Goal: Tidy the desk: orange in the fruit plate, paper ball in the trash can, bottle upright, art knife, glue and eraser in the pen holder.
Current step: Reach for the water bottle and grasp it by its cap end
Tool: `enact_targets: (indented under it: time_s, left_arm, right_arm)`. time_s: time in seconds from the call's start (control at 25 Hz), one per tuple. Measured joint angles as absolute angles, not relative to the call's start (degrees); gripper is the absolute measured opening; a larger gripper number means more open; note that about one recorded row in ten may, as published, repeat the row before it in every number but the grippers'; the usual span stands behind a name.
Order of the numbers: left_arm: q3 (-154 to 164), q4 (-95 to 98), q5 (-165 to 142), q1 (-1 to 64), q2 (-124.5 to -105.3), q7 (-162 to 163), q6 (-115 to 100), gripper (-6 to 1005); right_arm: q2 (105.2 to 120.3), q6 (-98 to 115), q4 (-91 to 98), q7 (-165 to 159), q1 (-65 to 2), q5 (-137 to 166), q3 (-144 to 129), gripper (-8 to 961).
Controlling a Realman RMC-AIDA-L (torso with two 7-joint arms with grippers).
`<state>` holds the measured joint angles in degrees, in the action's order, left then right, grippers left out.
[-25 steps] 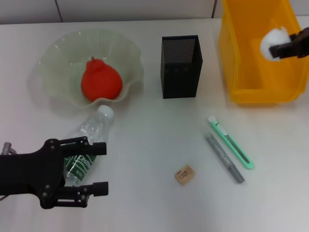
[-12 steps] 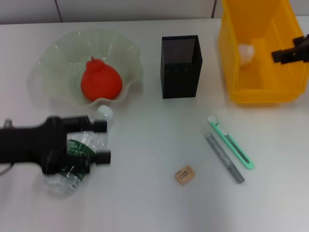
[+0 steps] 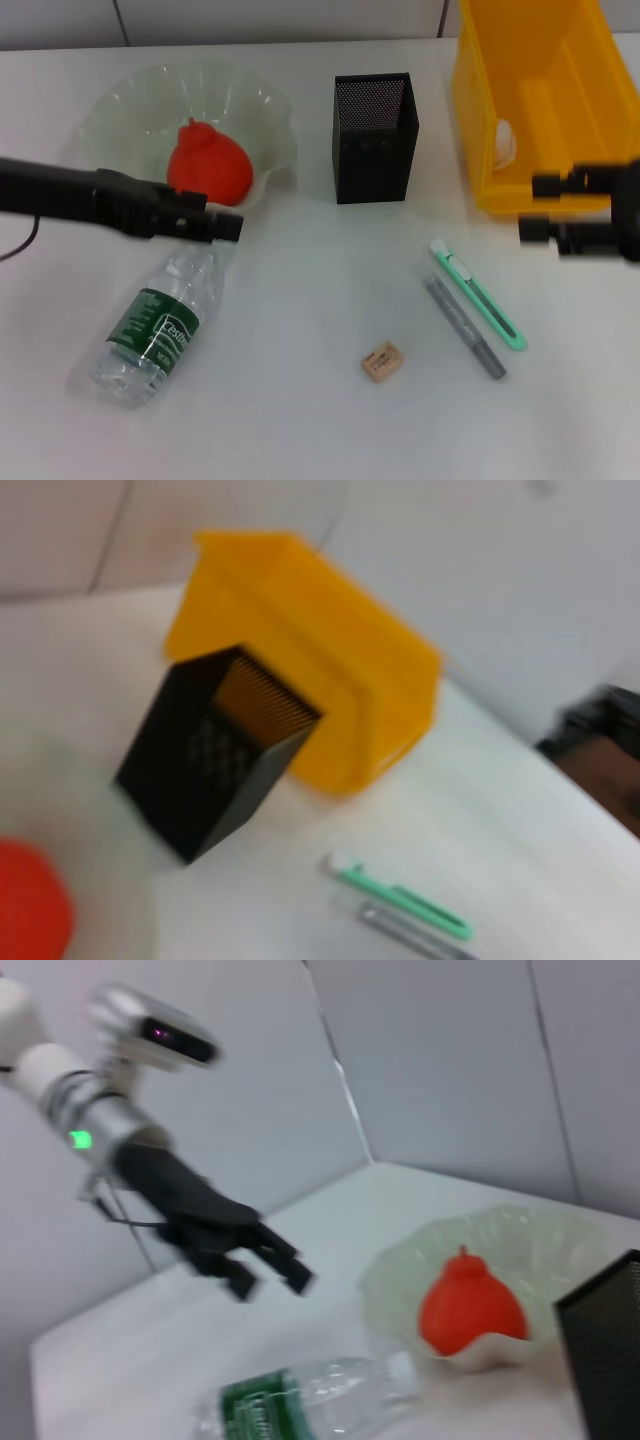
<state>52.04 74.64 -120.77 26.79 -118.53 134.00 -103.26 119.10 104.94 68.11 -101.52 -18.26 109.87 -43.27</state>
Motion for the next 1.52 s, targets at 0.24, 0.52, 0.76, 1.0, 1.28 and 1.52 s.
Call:
enact_targets:
  time_s: [0.24,0.52,0.76,1.0,1.28,1.52]
  left_arm:
    - [58.13,74.41,-133.95,32.27,-118.57,148.95,-97.89,799]
    - [64.72,72.68,-137.37,32.36,-118.75,155.00,-91.33,799]
    - [69.15,72.52,-137.59,30.77,-118.82,155.90,-87.03,799]
    - [71.30,73.06,-137.88,29.00,-118.75,155.57,-84.74,798]
    - [72.04,73.24,-138.46,27.88,-118.65,155.21,-83.26,798]
    - [73.51,73.26,-140.60,27.27,-118.68,155.15,-80.41,798]
  right_arm:
    - [118.41,108.60,51.23,-82.08,-18.47,109.89,-40.13,665]
    - [117.75,107.30,42.05,-72.19,-18.29,110.17,-40.24,665]
    - [117.60,106.67,40.98,-71.87,-18.47,110.18,-40.48,664]
    - [117.59,106.42,40.78,-71.88,-18.65,110.17,-40.47,664]
    - [117.59,105.84,39.91,-71.82,-18.83,110.17,-40.32,664]
    - [117.60,104.31,39.02,-71.79,-18.82,110.15,-40.42,664]
